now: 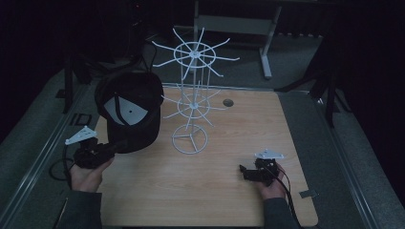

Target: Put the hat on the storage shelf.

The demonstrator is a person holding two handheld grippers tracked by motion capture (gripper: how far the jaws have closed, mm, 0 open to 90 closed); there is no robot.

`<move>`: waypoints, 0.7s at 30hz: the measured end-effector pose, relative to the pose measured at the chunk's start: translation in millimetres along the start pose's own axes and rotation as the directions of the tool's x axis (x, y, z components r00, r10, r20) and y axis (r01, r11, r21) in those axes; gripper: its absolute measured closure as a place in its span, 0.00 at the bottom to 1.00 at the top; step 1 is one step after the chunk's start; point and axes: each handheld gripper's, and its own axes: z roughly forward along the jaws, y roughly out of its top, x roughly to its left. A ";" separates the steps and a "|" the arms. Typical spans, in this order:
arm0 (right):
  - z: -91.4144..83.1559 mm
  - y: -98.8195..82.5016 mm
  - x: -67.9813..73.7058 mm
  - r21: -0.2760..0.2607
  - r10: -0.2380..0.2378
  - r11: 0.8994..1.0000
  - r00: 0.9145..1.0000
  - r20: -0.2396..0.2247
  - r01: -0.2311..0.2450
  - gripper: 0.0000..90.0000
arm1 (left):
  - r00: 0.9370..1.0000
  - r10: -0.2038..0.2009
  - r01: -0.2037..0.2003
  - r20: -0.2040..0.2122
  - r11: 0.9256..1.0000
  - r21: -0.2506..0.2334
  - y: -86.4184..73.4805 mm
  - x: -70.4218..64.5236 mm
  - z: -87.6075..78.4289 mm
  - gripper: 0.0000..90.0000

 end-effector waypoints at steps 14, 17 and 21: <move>0.1 0.0 -0.1 -0.001 -0.001 1.000 1.000 0.000 0.001 0.15 | 1.000 0.026 -0.026 -0.002 1.000 -0.017 8.3 -7.7 -3.2 0.96; 0.0 0.0 0.0 0.000 0.000 1.000 1.000 0.000 0.000 0.15 | 1.000 0.029 -0.029 -0.003 0.999 -0.021 9.6 -8.9 -4.1 0.96; 0.1 0.0 -0.1 -0.001 -0.001 1.000 1.000 0.000 0.001 0.15 | 0.999 0.032 -0.032 -0.006 0.999 -0.027 11.2 -10.0 -5.2 0.96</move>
